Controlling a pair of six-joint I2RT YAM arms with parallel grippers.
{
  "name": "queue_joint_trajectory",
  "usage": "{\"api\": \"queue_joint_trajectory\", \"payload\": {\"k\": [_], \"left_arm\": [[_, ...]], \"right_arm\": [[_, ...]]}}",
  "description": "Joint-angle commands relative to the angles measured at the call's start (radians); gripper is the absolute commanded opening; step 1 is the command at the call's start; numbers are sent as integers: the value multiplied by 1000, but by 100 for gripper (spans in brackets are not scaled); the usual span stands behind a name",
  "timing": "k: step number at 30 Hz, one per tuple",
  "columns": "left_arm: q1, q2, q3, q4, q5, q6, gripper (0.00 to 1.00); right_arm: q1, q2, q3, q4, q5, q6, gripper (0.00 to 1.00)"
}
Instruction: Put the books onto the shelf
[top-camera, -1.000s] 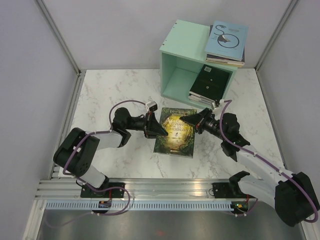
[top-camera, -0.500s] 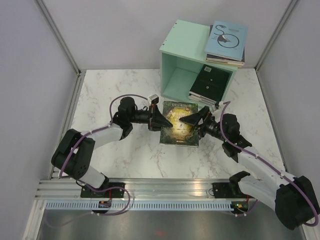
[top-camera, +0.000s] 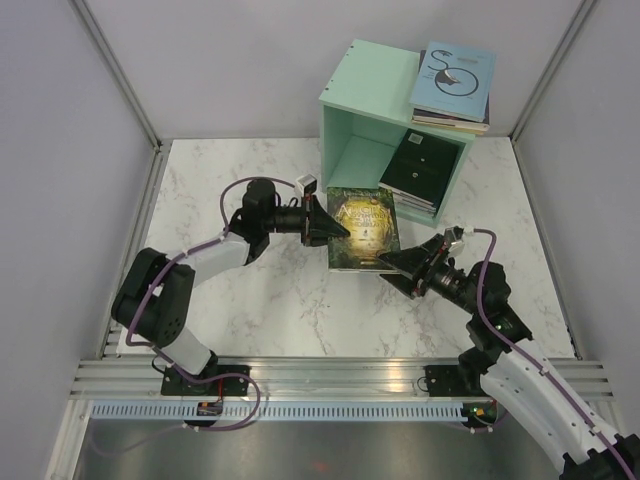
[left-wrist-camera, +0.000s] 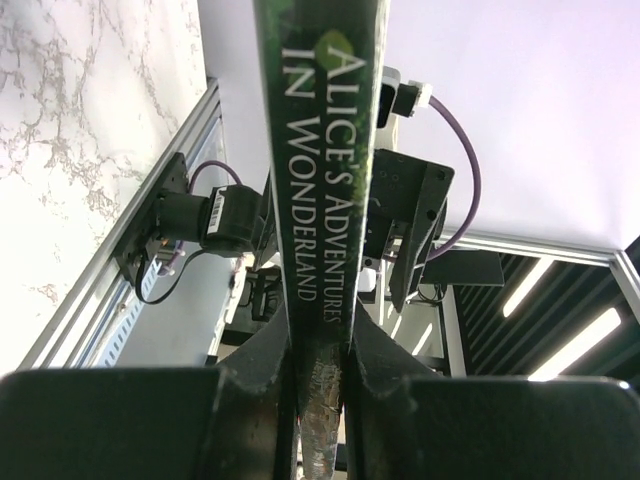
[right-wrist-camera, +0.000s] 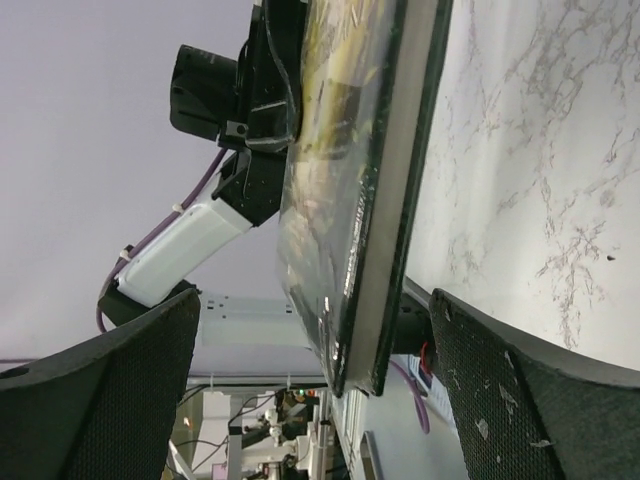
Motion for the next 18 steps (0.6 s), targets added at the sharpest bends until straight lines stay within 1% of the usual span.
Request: {"api": "queue_joint_trajectory", "payload": {"k": [1,3,6,7,9,10,11,12,15,16,17,18], "left_arm": [[-19,-2,51,50,26,52,2],[-31,-4,43,47,21,55,2],[-45,-1,37,46,13,60,2],[-50,4,39,46,10,63,2],[-56,9,40,43,12,67,2],[-56,7,43,34,12,81,2],[-56,7,46,11,10,92,2],[-56,10,48,-9,9,104,2],[-56,13,68,-89,6,167,2],[-56,15,69,-103,4,191,2],[-56,19,75,-117,3,201,2],[-56,25,78,-130,3,209,2]], "right_arm": [[2,1,-6,-32,52,18,98],[4,24,5,-26,49,12,96],[1,38,17,-19,52,2,89],[1,37,17,-14,57,2,78],[2,34,13,3,61,10,62],[4,29,13,4,64,13,46],[2,29,11,6,64,16,40],[2,23,10,6,60,19,28],[2,-11,2,-2,58,34,15],[2,-21,0,-8,67,36,6],[2,-32,-3,-20,72,41,0],[2,-54,-7,-25,78,45,0]]}}
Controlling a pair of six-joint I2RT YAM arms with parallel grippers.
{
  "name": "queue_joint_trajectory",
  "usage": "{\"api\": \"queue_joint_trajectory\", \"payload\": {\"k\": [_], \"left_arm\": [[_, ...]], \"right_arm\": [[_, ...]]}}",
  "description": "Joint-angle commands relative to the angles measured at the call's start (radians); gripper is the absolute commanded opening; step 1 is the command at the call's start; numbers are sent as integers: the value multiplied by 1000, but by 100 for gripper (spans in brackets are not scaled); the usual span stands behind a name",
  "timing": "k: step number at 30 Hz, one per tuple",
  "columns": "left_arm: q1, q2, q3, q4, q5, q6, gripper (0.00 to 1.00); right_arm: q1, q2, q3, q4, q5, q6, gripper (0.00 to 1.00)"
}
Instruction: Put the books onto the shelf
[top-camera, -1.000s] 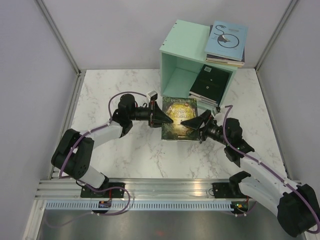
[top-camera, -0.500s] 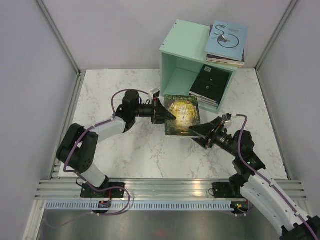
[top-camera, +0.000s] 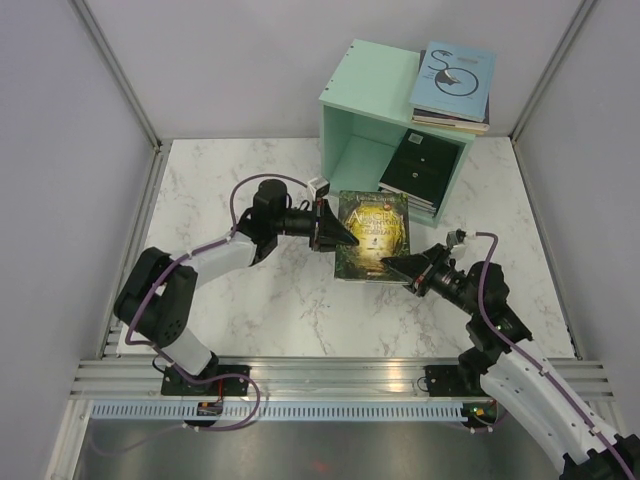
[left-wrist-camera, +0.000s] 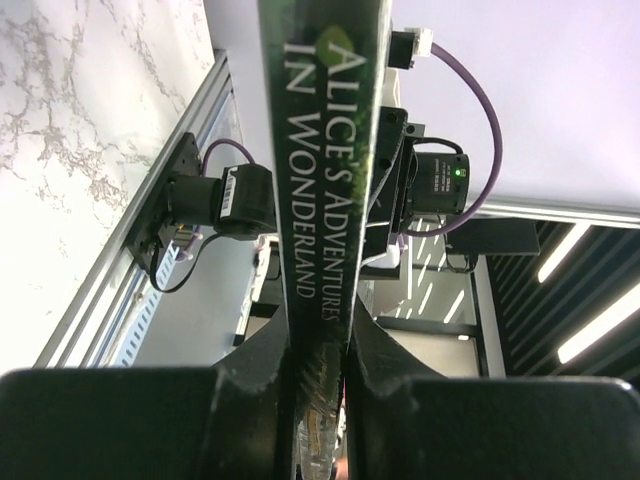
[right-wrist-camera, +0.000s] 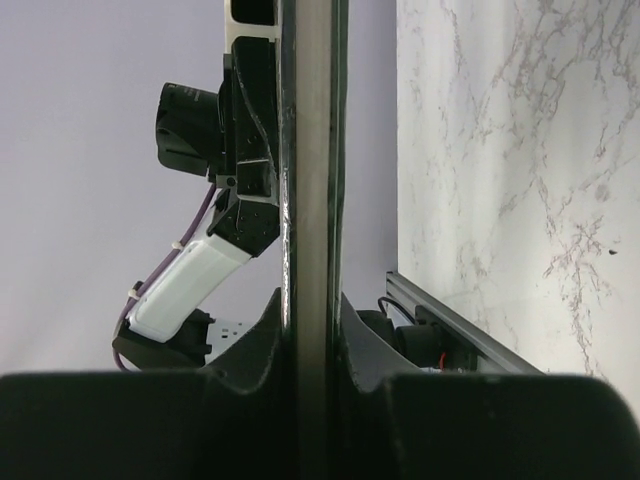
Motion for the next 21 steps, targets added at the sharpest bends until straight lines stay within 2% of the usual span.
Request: {"api": "queue_joint_trajectory", "payload": {"k": [1,2,3,4,7,8,11,17,21], "left_arm": [[0,20,48,-72,2,118,2],[0,23,56,-78,5,122,4],[0,34,58,-93,8,130,11],[2,37,62,-106,14,147,27],[16,29,88,-228,8,234,48],[23,20,96,-268,7,259,63],[72,-18,90,-377,5,340,79],[221,-108,30,-452,39,399,82],[269,-154,7,-497,60,441,82]], "right_arm": [[1,-54,-5,2,33,-23,0],[2,-62,-7,-4,41,-20,0],[2,-71,-11,-6,49,-18,0],[4,-71,-13,-10,65,-15,0],[2,-59,-2,-13,85,-16,0],[2,-50,5,-13,99,-20,0],[1,7,63,-12,116,-55,0],[-12,154,203,-9,130,-124,0],[-45,249,280,0,141,-145,0]]}}
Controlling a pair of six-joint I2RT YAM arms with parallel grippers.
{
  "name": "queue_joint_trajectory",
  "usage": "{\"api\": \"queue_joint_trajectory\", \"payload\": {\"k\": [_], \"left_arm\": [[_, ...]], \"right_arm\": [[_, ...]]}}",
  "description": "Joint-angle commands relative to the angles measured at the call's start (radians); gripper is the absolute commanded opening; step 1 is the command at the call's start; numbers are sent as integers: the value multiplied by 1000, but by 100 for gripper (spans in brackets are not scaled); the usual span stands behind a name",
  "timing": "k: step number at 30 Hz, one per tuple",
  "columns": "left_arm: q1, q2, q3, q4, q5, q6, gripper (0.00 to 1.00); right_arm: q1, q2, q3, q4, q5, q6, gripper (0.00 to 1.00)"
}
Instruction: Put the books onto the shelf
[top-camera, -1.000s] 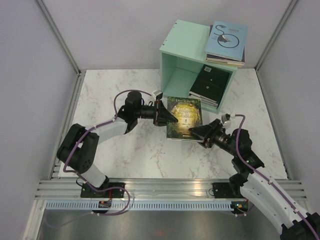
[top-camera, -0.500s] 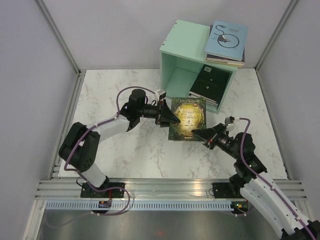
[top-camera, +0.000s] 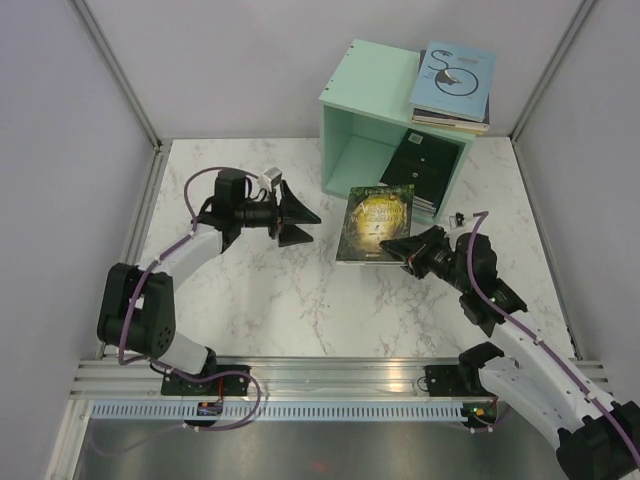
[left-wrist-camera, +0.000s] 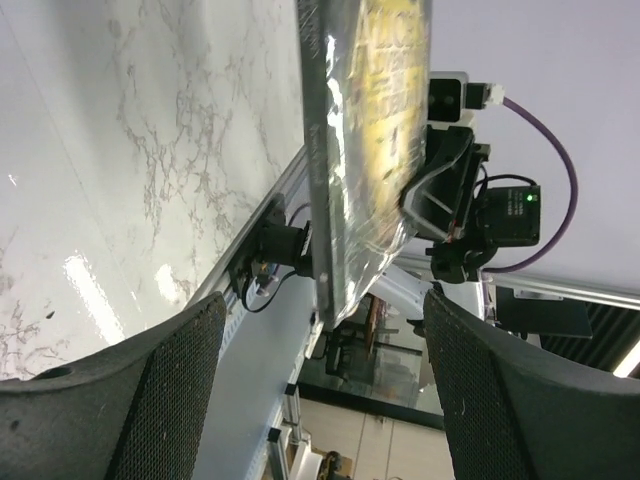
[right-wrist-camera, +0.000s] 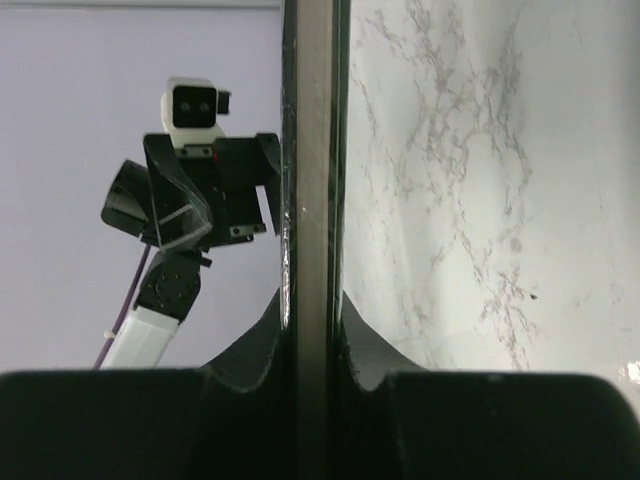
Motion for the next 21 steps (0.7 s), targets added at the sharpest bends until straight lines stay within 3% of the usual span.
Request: {"api": "queue_joint_trajectory", "payload": {"k": [1,11,21], "left_arm": [[25,-73,-23,-82,58,107,82],[34,-188,-122,-132,59,141,80],[36,-271,-184,-133,56,147,79]], "right_arm": [[-35,51,124,152,23,-41,0],[-205,325,206,373,14,51,0],[-389,581,274,464,-65,123,0]]}}
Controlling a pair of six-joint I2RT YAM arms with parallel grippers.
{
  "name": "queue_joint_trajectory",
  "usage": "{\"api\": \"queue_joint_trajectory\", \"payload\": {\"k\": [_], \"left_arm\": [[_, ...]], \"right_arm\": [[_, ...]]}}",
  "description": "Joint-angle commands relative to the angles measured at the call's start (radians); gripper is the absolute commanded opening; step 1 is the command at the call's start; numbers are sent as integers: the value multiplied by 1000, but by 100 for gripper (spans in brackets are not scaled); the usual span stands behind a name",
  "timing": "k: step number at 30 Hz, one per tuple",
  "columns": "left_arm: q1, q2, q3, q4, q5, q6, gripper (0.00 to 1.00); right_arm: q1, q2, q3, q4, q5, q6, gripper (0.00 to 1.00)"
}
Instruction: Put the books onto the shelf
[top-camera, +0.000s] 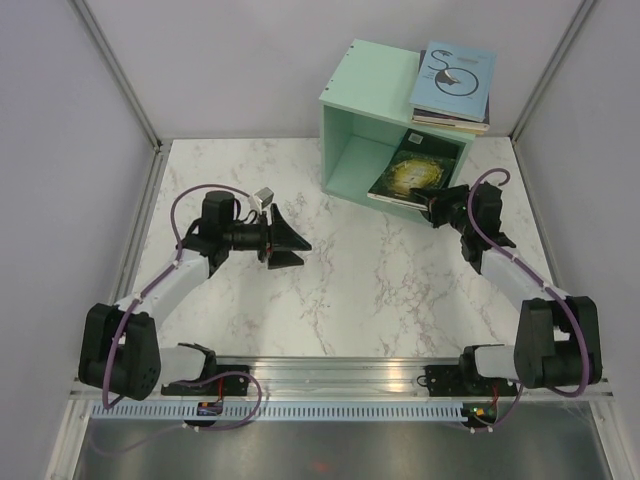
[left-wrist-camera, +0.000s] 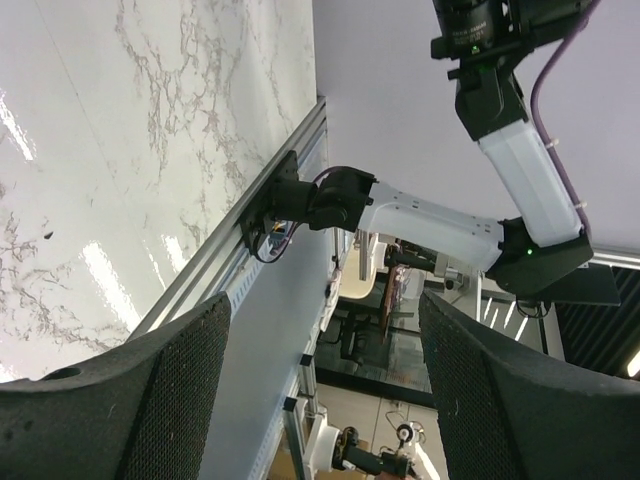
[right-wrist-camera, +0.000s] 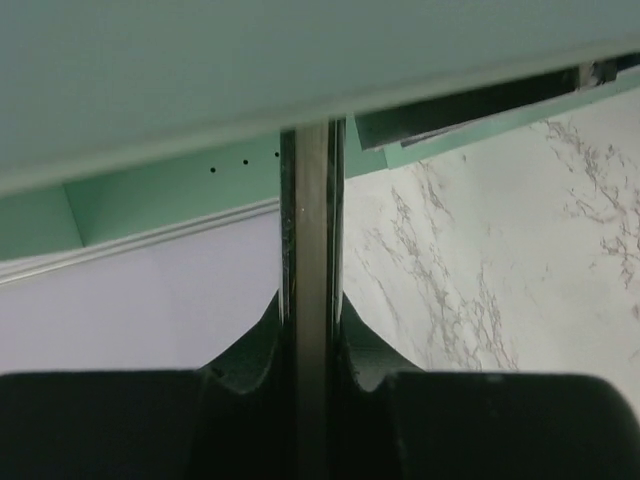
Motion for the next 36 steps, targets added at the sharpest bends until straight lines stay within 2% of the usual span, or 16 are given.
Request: {"api": "queue_joint_trajectory", "payload": {"k": [1,2,6,9,15,23,31,34,36], "left_arm": [[6,-42,-23,-4,30,44,78],[8,-50,-32,-2,27,45,78],[13,-59,-46,-5,26,53,78],[14,-53,-57,-1,24,58,78],[16,-36,-54,8,23,59,77],[16,0,-55,30,21,59,77],[16,23,-57,44,21,58,76],[16,25,-57,47,21,56,76],[17,25,-60,47,21,56,76]], "right_arm": [[-55,54,74,185,-61,52,5],[-57,92,74,188,-98,65,25],[-98,124,48,204,-131,79,54],[-106,106,8,170,-131,81,60],[-114,51,-90,184,-141,101,61],[-109,-55,-180,107,-129,58,61],[-109,-74,-207,115,-138,68,60],[-108,-70,-208,118,-134,72,54],[-109,-67,-207,122,-125,75,45]]}}
